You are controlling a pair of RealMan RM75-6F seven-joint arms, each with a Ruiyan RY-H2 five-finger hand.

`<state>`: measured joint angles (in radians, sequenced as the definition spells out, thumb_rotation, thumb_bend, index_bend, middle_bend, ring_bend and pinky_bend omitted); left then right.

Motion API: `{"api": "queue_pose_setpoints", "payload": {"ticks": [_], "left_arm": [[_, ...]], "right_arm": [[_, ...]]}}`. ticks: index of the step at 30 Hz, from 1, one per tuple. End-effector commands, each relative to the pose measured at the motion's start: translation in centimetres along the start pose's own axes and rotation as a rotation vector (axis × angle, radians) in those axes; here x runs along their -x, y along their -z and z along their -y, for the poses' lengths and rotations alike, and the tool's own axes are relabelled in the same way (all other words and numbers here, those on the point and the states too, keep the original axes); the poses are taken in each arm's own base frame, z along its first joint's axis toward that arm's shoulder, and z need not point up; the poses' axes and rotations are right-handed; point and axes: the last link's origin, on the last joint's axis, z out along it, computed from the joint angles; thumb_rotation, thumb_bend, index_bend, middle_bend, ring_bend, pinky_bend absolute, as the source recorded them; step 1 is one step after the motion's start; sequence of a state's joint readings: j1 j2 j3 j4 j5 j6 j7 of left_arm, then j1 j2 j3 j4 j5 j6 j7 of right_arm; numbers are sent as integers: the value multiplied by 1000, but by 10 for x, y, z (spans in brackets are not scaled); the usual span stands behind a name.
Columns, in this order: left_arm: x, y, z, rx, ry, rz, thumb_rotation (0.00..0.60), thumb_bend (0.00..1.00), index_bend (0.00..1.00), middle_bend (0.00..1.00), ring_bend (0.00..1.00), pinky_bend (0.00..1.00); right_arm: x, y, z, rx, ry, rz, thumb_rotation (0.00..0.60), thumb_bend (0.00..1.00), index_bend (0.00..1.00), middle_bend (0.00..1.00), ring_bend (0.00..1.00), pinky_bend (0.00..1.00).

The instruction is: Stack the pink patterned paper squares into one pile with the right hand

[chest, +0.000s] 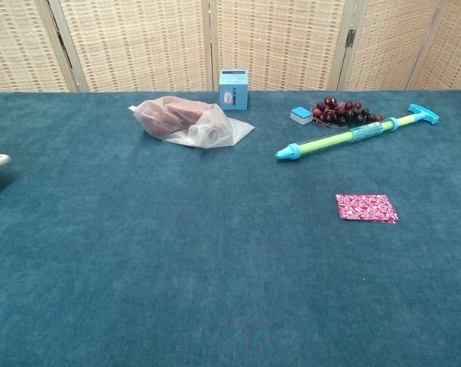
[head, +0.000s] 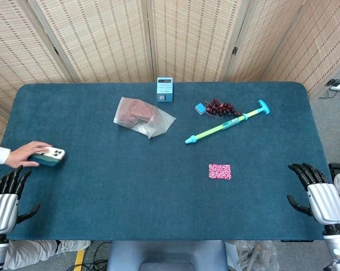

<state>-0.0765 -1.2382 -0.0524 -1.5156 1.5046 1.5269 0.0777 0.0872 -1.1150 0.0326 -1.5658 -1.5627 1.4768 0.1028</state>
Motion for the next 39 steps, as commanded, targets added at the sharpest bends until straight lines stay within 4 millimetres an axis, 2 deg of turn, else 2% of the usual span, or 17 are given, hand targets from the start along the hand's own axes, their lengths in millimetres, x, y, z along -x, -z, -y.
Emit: {"api": "queue_pose_setpoints", "payload": {"ticks": [1,12,18,21,24,28,30,32,35,39], "left_arm": [[0,-1,-1,1,1,-1,600,256,129,46,42,107],[1,-2,-1,-2,0,1,600,256,129,46,42,107],[2,-3,-1,0,0,1,600,256,129,46,42,106],[3,-3,-1,-3,1,3,600,257,129,46,42,107],[3,-3,-1,-3,1,5,600,256,129,46,42,107],[3,-3,-2,1,3,5,600,256,129,46,42,107],[3,-4,-3,5,3,4,600,256,129,46,42,107],[3,-3,-3,6,3,3,600,256,128,46,42,107],[3,-3,-3,7,7,2,600,256,128,46,42,107],[2,-2,-2,6,6,-1,600,256,129,46,42,107]], "right_arm": [[-1,-1,1,-6,1,-9,600,319,150,192,114,180],[0,-5,2,-13,3,-8,600,319,150,192,126,187],[2,-10,5,-24,11,-2,600,319,150,232,180,282],[4,-13,7,-28,17,4,600,319,150,289,260,378],[6,-18,10,-40,26,26,600,320,150,386,384,536],[12,-27,16,-63,41,77,600,345,151,553,620,786],[16,-33,19,-77,46,117,600,385,158,652,739,866],[21,-40,23,-96,52,163,600,466,168,798,869,957],[31,-52,28,-119,66,246,600,599,172,920,978,1000],[45,-65,38,-152,83,312,600,699,176,964,1000,1000]]}}
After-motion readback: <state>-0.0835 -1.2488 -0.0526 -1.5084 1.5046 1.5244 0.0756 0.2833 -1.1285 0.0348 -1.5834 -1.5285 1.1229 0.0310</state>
